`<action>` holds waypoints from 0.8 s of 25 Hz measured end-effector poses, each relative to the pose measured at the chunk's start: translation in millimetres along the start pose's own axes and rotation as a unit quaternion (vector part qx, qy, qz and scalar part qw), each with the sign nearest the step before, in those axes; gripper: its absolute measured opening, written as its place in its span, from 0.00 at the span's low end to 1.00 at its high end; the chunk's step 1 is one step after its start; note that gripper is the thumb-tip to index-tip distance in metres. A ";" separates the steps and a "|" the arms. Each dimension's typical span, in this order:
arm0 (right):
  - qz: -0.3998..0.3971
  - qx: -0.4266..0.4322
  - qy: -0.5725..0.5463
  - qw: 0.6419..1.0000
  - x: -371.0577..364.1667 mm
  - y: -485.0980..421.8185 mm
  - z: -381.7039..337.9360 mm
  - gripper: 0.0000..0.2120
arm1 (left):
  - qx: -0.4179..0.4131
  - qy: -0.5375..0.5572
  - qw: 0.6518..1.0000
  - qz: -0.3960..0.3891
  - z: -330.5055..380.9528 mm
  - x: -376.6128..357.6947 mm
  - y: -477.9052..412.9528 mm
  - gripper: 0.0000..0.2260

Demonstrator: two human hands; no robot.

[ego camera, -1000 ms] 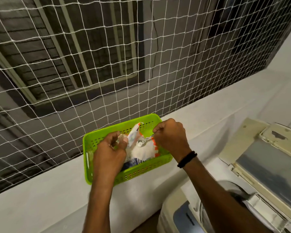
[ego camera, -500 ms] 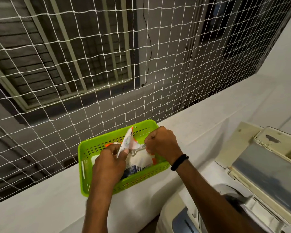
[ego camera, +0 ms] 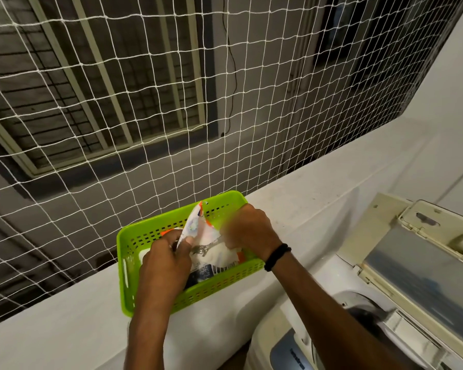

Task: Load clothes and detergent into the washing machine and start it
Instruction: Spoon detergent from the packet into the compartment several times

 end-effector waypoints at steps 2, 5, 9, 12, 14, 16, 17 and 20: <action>0.000 0.003 -0.010 1.000 -1.0 -0.7 0.5 0.12 | 0.003 0.005 1.000 -0.013 -0.9 0.9 -0.6 0.06; 0.048 -0.006 -0.067 0.997 2.6 -3.3 3.8 0.13 | 0.016 -0.012 0.999 -0.027 -5.7 0.6 -3.6 0.07; 0.116 0.017 -0.054 0.992 5.5 -3.4 1.0 0.18 | 0.021 -0.014 0.999 -0.047 -11.5 -3.4 -6.6 0.08; 0.032 0.006 -0.011 0.999 -2.0 -5.0 1.6 0.14 | 0.036 0.017 0.998 -0.048 -14.8 -2.8 -7.3 0.09; 0.013 0.009 0.005 1.000 -2.8 -6.5 3.9 0.12 | 0.047 0.025 0.998 -0.043 -15.5 -0.7 -6.4 0.08; 0.054 0.024 0.019 0.998 4.7 -5.3 2.0 0.11 | 0.051 0.034 0.997 -0.037 -15.9 0.5 -6.7 0.09; 0.067 0.030 0.040 0.996 7.1 -3.0 0.2 0.12 | 0.051 0.036 0.997 -0.034 -14.9 1.4 -6.1 0.09; -0.008 -0.008 0.041 0.999 -2.1 -1.6 4.0 0.14 | 0.050 0.037 0.998 -0.031 -11.8 2.6 -5.1 0.09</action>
Point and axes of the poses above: each hand's wrist, its own y-axis away from the middle knuckle, its own x-axis out of the back of the hand, z = x × y, the point moved 8 cm from there along -y, towards the middle knuckle, and after that the axes turned 13 degrees about -y, right-handed, at the moved point
